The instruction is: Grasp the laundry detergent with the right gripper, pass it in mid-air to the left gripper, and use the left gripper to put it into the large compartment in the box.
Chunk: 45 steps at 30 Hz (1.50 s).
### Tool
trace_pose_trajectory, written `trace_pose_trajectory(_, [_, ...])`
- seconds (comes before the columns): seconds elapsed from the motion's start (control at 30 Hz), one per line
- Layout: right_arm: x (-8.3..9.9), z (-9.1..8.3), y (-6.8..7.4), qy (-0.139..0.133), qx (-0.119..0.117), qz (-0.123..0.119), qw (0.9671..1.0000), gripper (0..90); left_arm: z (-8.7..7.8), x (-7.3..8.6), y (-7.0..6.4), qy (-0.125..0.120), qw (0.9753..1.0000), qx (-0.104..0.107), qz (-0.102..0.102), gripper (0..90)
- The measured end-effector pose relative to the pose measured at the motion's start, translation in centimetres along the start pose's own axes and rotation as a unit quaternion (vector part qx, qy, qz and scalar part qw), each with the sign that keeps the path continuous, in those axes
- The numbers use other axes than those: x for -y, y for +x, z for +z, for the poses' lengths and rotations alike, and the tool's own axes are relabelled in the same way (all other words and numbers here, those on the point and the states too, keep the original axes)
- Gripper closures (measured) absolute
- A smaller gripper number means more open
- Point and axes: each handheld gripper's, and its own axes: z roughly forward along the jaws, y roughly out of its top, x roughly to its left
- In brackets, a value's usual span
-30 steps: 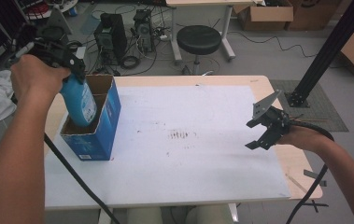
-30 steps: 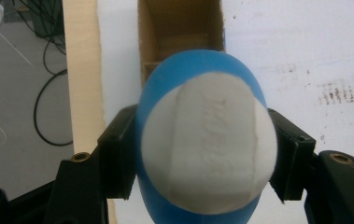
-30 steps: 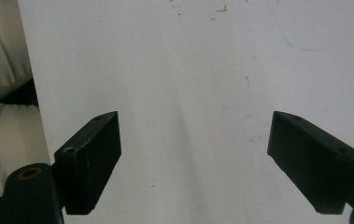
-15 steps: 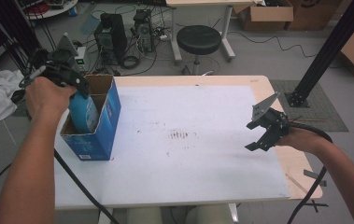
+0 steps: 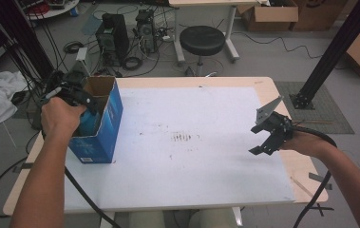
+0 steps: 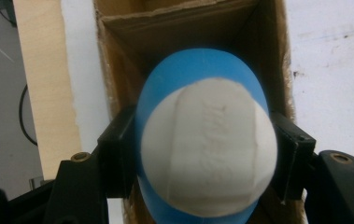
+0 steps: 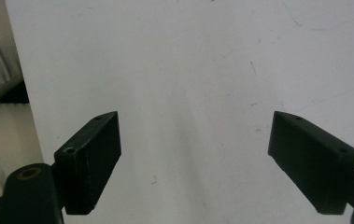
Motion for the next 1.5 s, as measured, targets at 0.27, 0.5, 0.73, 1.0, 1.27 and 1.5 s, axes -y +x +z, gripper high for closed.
trace_pose_trajectory(0.27, [0.2, 0.3, 0.0, 0.004, 0.003, 0.002, 1.0000, 17.1, 1.7, 0.3, -0.2, 0.010, 0.9999, 0.003, 0.004, 38.3])
trace_pose_trajectory(0.5, [0.3, 0.5, -0.1, 0.006, 0.002, 0.004, 1.0000, 17.1, 2.6, 0.4, -0.2, 0.015, 0.9999, 0.004, 0.006, 38.2])
trace_pose_trajectory(0.73, [0.2, 0.7, -0.1, 0.005, 0.001, 0.003, 1.0000, 17.1, 2.6, 0.5, 0.0, 0.019, 0.9998, 0.010, 0.001, 37.9])
trace_pose_trajectory(1.0, [0.1, 0.8, 0.0, 0.007, -0.001, 0.003, 1.0000, 17.1, 2.6, 0.6, 0.2, 0.015, 0.9998, 0.015, -0.002, 37.7])
trace_pose_trajectory(1.27, [0.1, 0.8, 0.1, 0.008, -0.001, 0.001, 1.0000, 17.1, 2.4, 0.7, 0.3, 0.010, 0.9997, 0.022, -0.009, 35.9])
trace_pose_trajectory(1.5, [0.1, 1.0, 0.1, 0.008, -0.003, 0.000, 1.0000, 17.1, 2.0, 0.9, 0.6, 0.007, 0.9995, 0.026, -0.014, 32.8])
